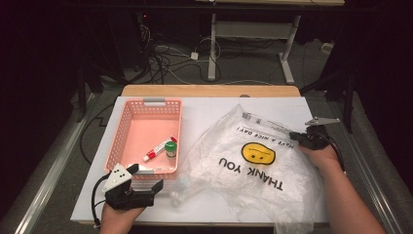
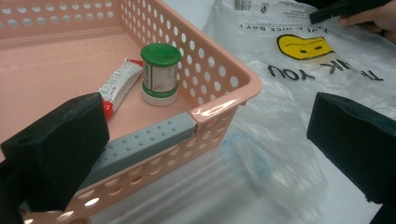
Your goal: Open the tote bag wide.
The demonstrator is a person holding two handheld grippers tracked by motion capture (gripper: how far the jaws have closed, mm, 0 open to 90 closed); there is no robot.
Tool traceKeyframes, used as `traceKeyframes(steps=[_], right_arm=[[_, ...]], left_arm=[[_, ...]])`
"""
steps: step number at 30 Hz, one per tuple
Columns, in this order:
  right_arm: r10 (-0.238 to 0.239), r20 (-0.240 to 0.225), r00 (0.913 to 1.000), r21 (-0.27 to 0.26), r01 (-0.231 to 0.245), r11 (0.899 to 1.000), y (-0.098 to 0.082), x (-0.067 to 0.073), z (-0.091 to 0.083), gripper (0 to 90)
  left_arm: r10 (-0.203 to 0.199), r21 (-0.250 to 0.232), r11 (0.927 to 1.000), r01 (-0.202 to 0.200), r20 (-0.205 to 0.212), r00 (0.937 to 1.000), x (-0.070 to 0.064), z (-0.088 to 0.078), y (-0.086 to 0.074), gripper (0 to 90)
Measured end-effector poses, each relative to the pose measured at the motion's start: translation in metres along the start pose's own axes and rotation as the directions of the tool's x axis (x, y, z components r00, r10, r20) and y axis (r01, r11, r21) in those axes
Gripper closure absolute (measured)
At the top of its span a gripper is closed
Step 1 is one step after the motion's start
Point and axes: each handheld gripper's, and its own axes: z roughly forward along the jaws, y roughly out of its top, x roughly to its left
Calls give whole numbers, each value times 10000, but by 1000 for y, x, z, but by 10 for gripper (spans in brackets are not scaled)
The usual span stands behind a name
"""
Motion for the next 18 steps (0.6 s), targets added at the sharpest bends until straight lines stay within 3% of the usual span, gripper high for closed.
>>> traceKeyframes(steps=[3, 6, 9, 12, 16, 18], right_arm=[[134, 219, 9997, -115, -131, 9998, 0, -5, -3, 892], [732, 565, 9957, -453, -707, 9965, 0, -17, -8, 892], [1013, 796, 9917, -620, -965, 9934, 1, -22, -10, 892], [1414, 1169, 9830, -841, -1320, 9877, 0, -31, -12, 892], [2098, 1685, 9631, -972, -1956, 9759, -2, -44, -17, 892], [2248, 1824, 9572, -1118, -2069, 9720, -4, -50, -21, 892]], left_arm=[[-29, -35, 10000, 29, -12, 10000, -1, 0, 1, 0], [-20, -36, 10000, 21, 37, 10000, -2, 1, 2, 0], [75, 45, 10000, -76, 95, 9999, -2, 3, 2, 0], [109, 33, 9999, -110, 105, 9999, -2, 4, 3, 0], [83, 13, 10000, -83, 122, 9999, 1, 3, 3, 0], [128, -7, 9999, -128, 115, 9999, 2, 3, 4, 0]])
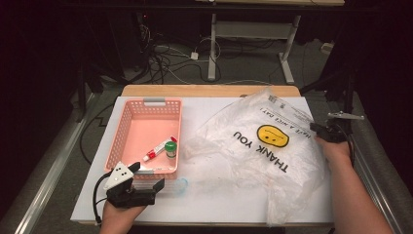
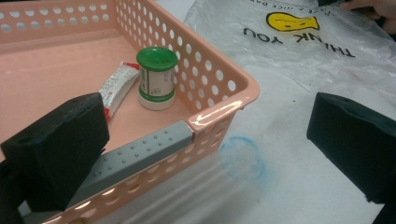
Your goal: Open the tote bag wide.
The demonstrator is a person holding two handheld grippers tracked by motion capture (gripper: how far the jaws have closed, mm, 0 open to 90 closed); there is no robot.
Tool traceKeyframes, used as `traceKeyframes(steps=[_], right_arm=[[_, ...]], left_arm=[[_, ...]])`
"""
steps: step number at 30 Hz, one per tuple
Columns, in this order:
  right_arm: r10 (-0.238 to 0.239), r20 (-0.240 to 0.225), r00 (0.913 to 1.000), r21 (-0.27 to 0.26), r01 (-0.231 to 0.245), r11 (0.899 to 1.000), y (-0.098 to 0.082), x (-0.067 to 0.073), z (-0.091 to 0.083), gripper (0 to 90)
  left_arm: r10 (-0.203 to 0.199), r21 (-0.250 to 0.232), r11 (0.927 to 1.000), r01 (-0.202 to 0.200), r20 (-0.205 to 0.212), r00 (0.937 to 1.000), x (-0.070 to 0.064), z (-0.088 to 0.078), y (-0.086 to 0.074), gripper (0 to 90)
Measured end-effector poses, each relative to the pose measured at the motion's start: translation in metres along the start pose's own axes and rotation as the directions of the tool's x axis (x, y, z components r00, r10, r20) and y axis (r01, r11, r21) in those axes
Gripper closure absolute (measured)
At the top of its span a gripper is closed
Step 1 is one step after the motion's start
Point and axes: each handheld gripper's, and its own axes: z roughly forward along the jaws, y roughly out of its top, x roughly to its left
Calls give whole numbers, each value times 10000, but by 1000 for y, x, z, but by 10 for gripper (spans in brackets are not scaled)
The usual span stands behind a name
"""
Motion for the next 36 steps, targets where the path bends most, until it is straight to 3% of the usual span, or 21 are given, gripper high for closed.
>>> traceKeyframes(steps=[2, 5, 8, 12, 14, 17, 20, 23, 25, 36], right_arm=[[187, 293, 9994, -56, -185, 9998, -1, -5, -3, 892], [431, 353, 9984, -61, -429, 9991, -5, -5, -3, 891], [312, 392, 9987, 250, -322, 9992, -9, 3, 0, 888], [141, 632, 9979, 443, -169, 9989, -19, 16, -5, 881], [327, 388, 9987, 500, -347, 9981, -22, 21, -10, 865], [136, 601, 9981, 557, -170, 9983, -23, 23, -17, 721], [226, 351, 9991, 414, -241, 9989, -23, 21, -28, 599], [15, 263, 9997, 203, -21, 9998, -27, 21, -44, 498], [-150, 74, 9999, -84, 150, 9999, -34, 23, -61, 453], [-418, 69, 9991, -577, 421, 9974, -57, 31, -91, 337]], left_arm=[[44, -22, 10000, -44, -41, 10000, 0, -2, 0, 0], [-22, -27, 10000, 21, -30, 10000, 1, -4, -1, 0], [-158, -17, 9999, 158, 18, 9999, 4, -3, -1, 0], [-9, -72, 10000, 11, 193, 9998, 4, -1, 3, 0], [-71, -89, 9999, 74, 304, 9995, 5, 0, 4, 0], [-53, -78, 10000, 55, 284, 9996, 5, -1, 4, 0], [283, -70, 9996, -281, 247, 9993, 4, -2, 9, 0], [225, -295, 9993, -216, 284, 9993, 5, -3, 15, 0], [150, -335, 9993, -139, 347, 9993, 5, 1, 19, 0], [347, 110, 9993, -356, 720, 9968, 1, 16, 26, 0]])
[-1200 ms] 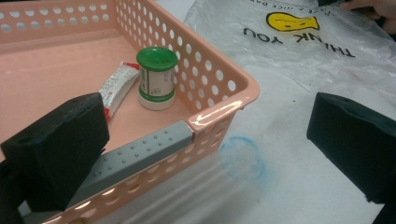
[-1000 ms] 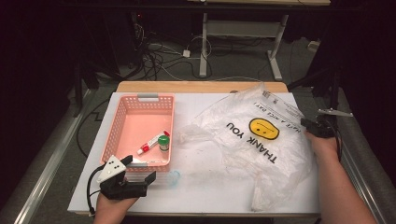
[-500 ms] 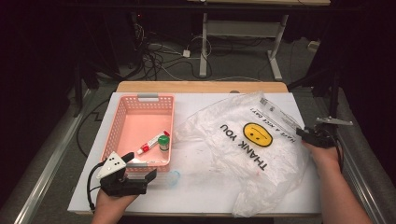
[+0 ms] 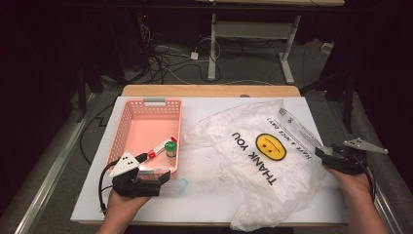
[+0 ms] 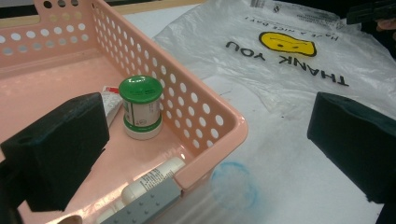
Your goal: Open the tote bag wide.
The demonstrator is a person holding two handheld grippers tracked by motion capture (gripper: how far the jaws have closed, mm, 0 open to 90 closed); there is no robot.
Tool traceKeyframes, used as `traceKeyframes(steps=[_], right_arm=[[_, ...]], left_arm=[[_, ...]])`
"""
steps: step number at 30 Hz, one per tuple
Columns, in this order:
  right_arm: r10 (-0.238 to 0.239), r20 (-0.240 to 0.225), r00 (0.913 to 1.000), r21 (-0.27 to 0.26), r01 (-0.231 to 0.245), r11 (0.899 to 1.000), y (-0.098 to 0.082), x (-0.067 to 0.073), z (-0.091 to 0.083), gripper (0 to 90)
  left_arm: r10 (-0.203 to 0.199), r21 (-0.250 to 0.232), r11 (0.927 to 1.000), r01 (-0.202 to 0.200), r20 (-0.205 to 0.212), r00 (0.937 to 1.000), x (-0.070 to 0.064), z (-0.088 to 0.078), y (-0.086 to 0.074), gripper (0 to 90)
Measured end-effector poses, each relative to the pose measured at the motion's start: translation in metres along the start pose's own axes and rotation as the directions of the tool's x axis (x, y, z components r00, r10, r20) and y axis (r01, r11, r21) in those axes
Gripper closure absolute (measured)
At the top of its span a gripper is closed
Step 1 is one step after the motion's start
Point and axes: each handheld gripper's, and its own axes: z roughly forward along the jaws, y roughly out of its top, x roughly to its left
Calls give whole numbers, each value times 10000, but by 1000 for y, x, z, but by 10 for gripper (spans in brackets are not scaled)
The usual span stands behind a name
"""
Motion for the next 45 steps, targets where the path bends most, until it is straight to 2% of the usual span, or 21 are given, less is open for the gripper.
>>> traceKeyframes(steps=[4, 6, 8, 10, 17, 23, 26, 29, 38, 45], right_arm=[[71, 84, 9999, 73, -72, 9999, 0, -10, -6, 310], [137, 61, 9999, -8, -136, 9999, 0, -12, -11, 306], [156, -48, 9999, -53, -156, 9999, 2, -11, -16, 296], [-37, -177, 9998, -272, 32, 9996, 4, -5, -23, 284], [-648, -976, 9931, -835, 567, 9949, 4, 30, -34, 207], [-1092, -1612, 9809, -723, 986, 9925, 2, 63, -23, 134], [-1218, -1997, 9723, -471, 1146, 9923, 2, 78, -15, 61], [-1385, -2224, 9651, -504, 1305, 9902, 2, 92, -7, 3], [-1853, -2784, 9424, -519, 1779, 9827, 13, 126, 11, 2], [-2307, -3161, 9202, -655, 2215, 9730, 26, 153, 23, 2]], left_arm=[[40, 73, 10000, -40, 27, 10000, 0, 4, 2, 0], [123, 261, 9996, -126, 98, 9999, 0, 6, 2, 0], [80, 290, 9995, -84, 159, 9998, -1, 6, 2, 0], [56, 346, 9994, -61, 157, 9999, 0, 6, 2, 0], [-180, 158, 9997, 182, -107, 9998, 2, 5, -2, 0], [-92, 75, 9999, 93, -147, 9999, -1, 3, -3, 0], [-123, 49, 9999, 124, -184, 9998, -2, 2, -4, 0], [-24, 100, 9999, 27, -272, 9996, -1, 2, -5, 0], [-86, 175, 9998, 92, -374, 9993, 1, -5, -11, 0], [-252, 63, 9997, 256, -613, 9978, 6, -14, -18, 0]])
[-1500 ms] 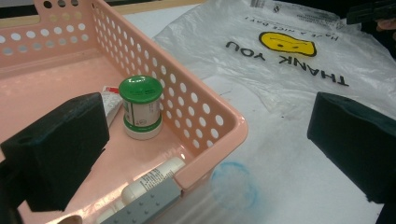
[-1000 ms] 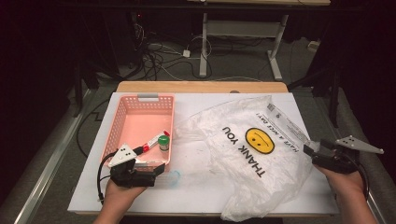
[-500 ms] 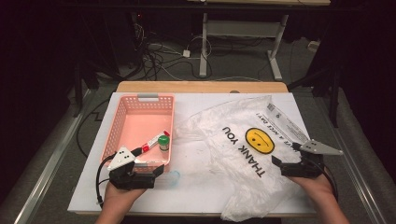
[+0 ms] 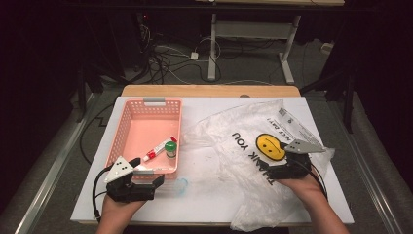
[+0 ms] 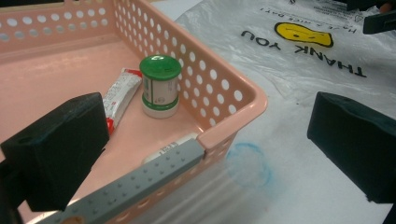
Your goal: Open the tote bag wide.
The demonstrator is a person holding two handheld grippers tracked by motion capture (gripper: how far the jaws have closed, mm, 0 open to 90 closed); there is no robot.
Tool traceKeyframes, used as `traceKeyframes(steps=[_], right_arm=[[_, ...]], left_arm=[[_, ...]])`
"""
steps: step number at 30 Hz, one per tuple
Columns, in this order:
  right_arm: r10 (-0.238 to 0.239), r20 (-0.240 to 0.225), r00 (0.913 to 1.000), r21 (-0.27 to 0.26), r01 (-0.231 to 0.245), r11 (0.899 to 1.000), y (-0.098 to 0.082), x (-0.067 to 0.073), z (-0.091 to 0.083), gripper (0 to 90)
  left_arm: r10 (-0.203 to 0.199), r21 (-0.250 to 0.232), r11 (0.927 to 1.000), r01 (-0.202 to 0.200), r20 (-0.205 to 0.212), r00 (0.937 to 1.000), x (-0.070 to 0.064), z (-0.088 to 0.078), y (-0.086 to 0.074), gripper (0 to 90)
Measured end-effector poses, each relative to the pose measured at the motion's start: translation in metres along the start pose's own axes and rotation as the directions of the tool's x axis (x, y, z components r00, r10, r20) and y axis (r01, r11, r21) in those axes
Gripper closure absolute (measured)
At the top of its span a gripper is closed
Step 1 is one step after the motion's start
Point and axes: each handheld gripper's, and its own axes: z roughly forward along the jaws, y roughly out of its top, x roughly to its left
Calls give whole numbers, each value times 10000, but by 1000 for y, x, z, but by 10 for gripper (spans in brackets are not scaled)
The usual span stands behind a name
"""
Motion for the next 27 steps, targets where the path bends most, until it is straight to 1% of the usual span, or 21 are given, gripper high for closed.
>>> traceKeyframes(steps=[2, 6, 8, 10, 11, 12, 17, 19, 22, 25, 27], right_arm=[[-94, -133, 9999, 5, 94, 10000, 4, 3, 6, 2], [-134, -334, 9994, 81, 137, 9999, 10, 9, 16, 3], [-93, -455, 9989, 100, 97, 9999, 11, 13, 20, 3], [85, -600, 9982, 26, -83, 10000, 8, 17, 24, 4], [92, -726, 9973, 169, -80, 9998, 7, 20, 27, 4], [-9, -835, 9965, 329, 36, 9995, 6, 22, 30, 5], [-95, -1266, 9919, 521, 163, 9985, 7, 33, 34, 75], [-265, -1446, 9891, 634, 360, 9973, 7, 39, 36, 119], [-501, -1823, 9820, 717, 640, 9954, 7, 48, 40, 191], [-588, -2110, 9757, 966, 807, 9920, 5, 57, 46, 270], [-701, -2238, 9721, 1250, 1000, 9871, 3, 63, 52, 311]], left_arm=[[-52, -21, 10000, 52, -67, 10000, 2, -2, -1, 0], [-129, -10, 9999, 129, -129, 9998, 5, -5, -4, 0], [-188, -37, 9998, 188, -151, 9997, 6, -7, -5, 0], [-218, -38, 9998, 217, -146, 9997, 7, -9, -7, 0], [-197, -36, 9998, 197, -169, 9997, 7, -10, -7, 0], [-180, -38, 9998, 180, -180, 9997, 7, -11, -7, 0], [-112, 41, 9999, 113, -211, 9997, 6, -12, -9, 0], [-76, 46, 10000, 77, -231, 9997, 5, -13, -9, 0], [-68, 16, 10000, 68, -234, 9997, 4, -12, -8, 0], [-27, 74, 10000, 29, -212, 9998, 4, -9, -8, 0], [11, 116, 9999, -9, -195, 9998, 3, -7, -7, 0]])
